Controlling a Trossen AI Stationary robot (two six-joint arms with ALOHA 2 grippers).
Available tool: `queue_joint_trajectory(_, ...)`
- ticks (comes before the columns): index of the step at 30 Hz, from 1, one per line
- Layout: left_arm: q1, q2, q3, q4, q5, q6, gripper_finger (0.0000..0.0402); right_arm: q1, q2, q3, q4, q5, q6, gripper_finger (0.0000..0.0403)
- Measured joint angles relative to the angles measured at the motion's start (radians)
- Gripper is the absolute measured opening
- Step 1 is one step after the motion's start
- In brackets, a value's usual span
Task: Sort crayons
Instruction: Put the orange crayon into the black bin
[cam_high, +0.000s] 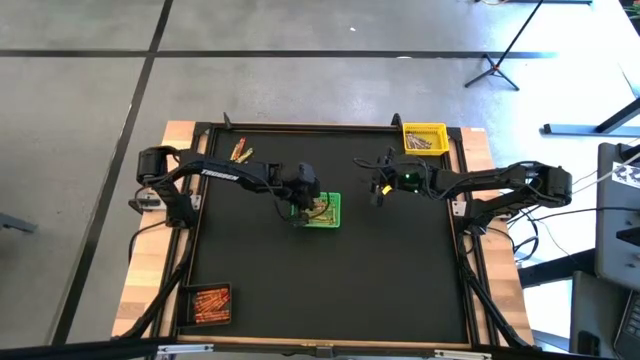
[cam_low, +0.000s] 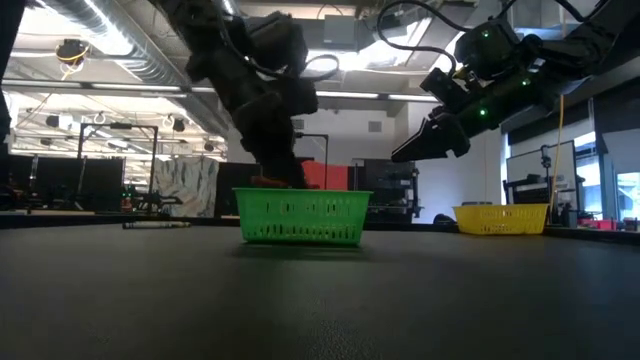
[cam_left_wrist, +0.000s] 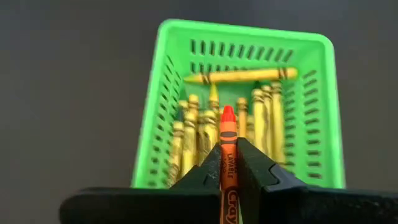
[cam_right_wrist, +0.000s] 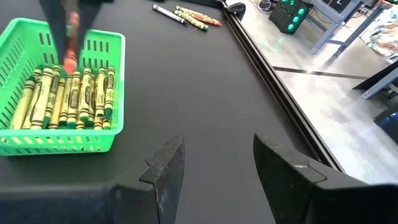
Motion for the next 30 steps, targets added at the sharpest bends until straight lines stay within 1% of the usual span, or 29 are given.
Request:
queue_joint_trajectory(5, -0.074, -0.062, 0.064, -0.225, 0.001, -0.095, 0.0007, 0.0, 0.0, 0.0, 0.0, 0.0, 0.0, 0.0191)
queue_joint_trajectory(8, -0.143, -0.115, 0.074, -0.33, 0.001, -0.189, 0.0007, 0.0, 0.0, 0.0, 0.001, 0.001, 0.001, 0.0191)
queue_joint_trajectory(13, -0.296, -0.197, 0.076, -0.443, -0.009, -0.428, 0.0008, 0.0, 0.0, 0.0, 0.001, 0.0, 0.001, 0.0191)
queue_joint_trajectory(19, -0.522, -0.208, 0.077, -0.603, -0.019, -0.766, 0.0008, 0.0, 0.0, 0.0, 0.007, 0.0, 0.001, 0.0191)
queue_joint_trajectory(23, -0.666, -0.196, 0.075, -0.658, -0.01, -0.969, 0.0008, 0.0, 0.0, 0.0, 0.009, 0.0, 0.001, 0.0191)
queue_joint_trajectory(27, -0.794, -0.198, 0.075, -0.657, 0.004, -1.163, 0.0008, 0.0, 0.0, 0.0, 0.011, 0.0, 0.0, 0.0191)
queue_joint_trajectory(30, -0.884, -0.197, 0.075, -0.659, 0.004, -1.273, 0.0008, 0.0, 0.0, 0.0, 0.013, 0.0, 0.001, 0.0191)
